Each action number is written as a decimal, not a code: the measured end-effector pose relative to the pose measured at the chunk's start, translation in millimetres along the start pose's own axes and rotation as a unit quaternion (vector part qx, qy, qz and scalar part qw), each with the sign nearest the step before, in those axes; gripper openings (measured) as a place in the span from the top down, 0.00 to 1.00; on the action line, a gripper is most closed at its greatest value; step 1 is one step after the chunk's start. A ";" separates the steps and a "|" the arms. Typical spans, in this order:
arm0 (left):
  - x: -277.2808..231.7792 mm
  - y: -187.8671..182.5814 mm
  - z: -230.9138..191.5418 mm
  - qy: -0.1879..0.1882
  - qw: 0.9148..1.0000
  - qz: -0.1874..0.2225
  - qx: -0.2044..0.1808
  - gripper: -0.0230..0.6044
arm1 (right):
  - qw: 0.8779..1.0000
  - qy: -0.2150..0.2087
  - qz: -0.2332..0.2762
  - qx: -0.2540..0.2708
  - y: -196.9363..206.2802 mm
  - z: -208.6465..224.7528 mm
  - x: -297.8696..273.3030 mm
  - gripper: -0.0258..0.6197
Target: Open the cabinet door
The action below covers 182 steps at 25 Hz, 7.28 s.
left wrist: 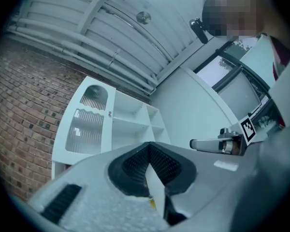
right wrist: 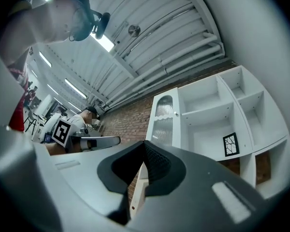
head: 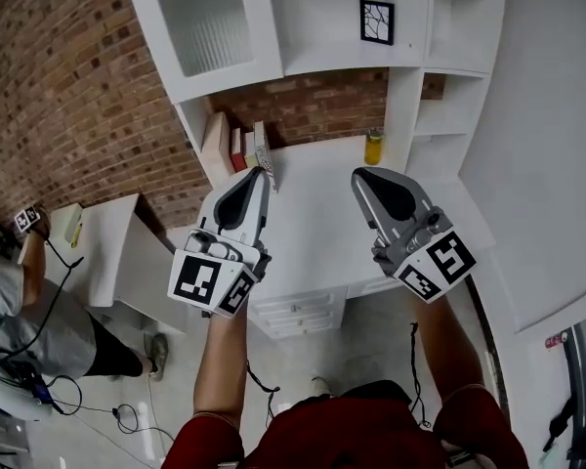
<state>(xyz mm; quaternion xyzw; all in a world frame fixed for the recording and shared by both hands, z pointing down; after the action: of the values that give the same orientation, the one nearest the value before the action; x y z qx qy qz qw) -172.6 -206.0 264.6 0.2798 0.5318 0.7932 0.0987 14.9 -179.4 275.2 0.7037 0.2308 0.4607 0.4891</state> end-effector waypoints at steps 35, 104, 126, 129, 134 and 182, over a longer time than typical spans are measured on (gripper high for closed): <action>-231.3 -44.3 -248.9 -0.103 0.988 -0.035 -0.109 0.96 | 0.991 -0.123 0.043 0.025 10.9 187.4 -248.8 0.94; -190.2 -181.9 -245.2 -0.124 0.981 0.014 -0.147 0.83 | 0.985 -0.152 0.079 0.004 -19.1 162.2 -223.9 0.94; -38.7 -240.9 -233.8 -0.081 0.986 0.067 -0.129 0.80 | 0.990 -0.123 0.052 0.035 -32.5 26.1 -186.8 0.94; -23.4 -243.2 -239.6 -0.084 0.985 0.074 -0.129 0.80 | 0.991 -0.116 0.047 0.037 -32.4 19.6 -186.0 0.94; 5.1 -252.6 -243.5 -0.091 0.984 0.079 -0.135 0.81 | 0.992 -0.113 0.039 0.043 -31.2 -3.3 -185.2 0.94; 26.6 -147.8 -69.5 -0.106 0.990 0.023 -0.092 0.95 | 0.991 -0.125 0.048 0.019 -89.4 2.0 -99.8 0.94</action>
<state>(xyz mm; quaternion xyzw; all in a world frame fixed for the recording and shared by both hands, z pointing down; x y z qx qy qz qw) -253.4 -187.4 121.5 0.3645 0.4362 0.8067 0.1615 -18.9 -220.7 152.3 0.7752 0.1422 0.3874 0.4783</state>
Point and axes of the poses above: the fingertips, and each gripper's own axes: x backward along the fingers, z to its right, y out of its underside, the point moved 5 cm from there along x, backward along the fingers, and after that the axes turned 13 degrees about y, right-handed, at the moved point
